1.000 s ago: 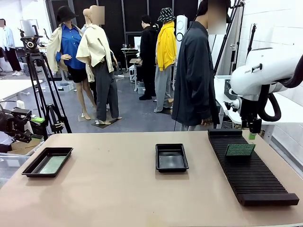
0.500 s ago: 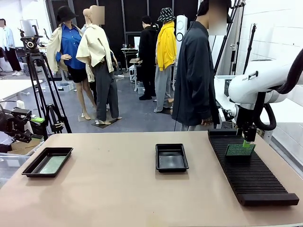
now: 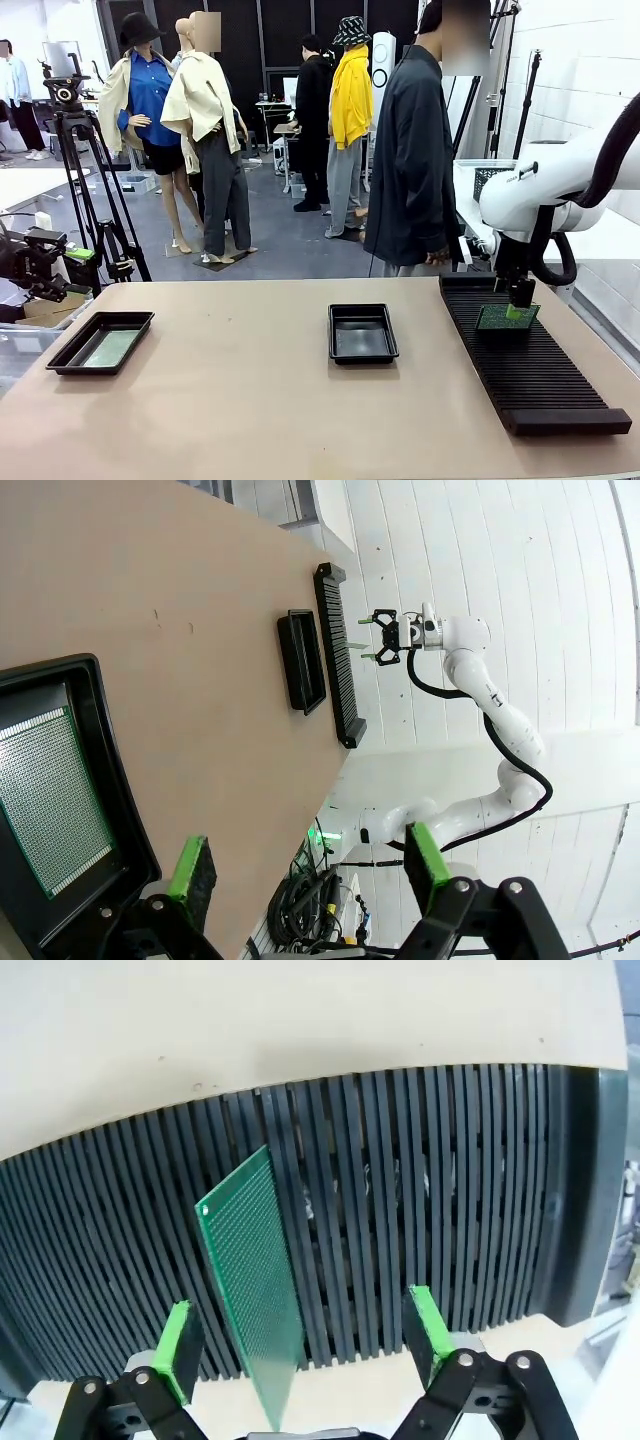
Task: Inspect and transfer BCBs to ESD trays.
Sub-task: Pick up the Blank PCB from the PCB Rack and place it in the right ESD tray.
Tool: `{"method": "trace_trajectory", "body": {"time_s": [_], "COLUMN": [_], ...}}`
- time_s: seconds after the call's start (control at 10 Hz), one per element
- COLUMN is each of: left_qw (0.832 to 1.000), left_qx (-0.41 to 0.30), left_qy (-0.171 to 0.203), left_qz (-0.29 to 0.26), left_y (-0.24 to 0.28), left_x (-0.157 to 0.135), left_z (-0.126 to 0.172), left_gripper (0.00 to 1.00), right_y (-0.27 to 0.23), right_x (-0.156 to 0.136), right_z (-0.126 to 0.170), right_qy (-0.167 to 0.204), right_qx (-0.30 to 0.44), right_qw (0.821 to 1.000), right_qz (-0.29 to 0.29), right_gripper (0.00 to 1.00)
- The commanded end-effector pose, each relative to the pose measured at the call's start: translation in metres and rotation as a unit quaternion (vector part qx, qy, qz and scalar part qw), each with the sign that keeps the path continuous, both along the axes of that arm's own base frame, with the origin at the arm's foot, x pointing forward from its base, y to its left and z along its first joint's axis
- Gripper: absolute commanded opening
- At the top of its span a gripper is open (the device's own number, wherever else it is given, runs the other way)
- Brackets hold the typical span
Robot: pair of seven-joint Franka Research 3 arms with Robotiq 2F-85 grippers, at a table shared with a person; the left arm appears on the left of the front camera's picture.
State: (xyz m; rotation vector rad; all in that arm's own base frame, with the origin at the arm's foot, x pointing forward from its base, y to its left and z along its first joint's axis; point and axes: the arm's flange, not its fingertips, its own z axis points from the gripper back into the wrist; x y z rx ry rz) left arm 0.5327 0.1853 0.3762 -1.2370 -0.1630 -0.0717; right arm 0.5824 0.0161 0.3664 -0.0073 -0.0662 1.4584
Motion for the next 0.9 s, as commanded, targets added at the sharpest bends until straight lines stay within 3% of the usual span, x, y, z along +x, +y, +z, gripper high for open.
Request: {"method": "trace_trajectory", "body": {"time_s": [0.0, 0.6, 0.8], "left_qw": [1.000, 1.000, 1.000], "left_qx": [-0.009, -0.009, -0.009], "left_qy": [-0.003, -0.003, -0.003], "left_qz": [0.005, 0.005, 0.005], "left_y": [-0.0015, -0.0015, -0.0015], "left_x": [-0.0016, -0.0016, -0.0016], "left_z": [0.0016, 0.0016, 0.0016], "left_gripper": [1.00, 1.00, 1.00], "right_y": [-0.0020, -0.0031, -0.0043], "right_x": [0.0012, 0.0041, 0.0038], "right_z": [-0.0057, 0.0032, 0.0028], "right_qy": [-0.009, -0.001, 0.001], "right_qx": [0.013, 0.004, 0.005], "right_qw": [1.000, 1.000, 1.000], "right_qz": [0.011, 0.010, 0.010], "right_gripper": [1.00, 1.00, 0.89]}}
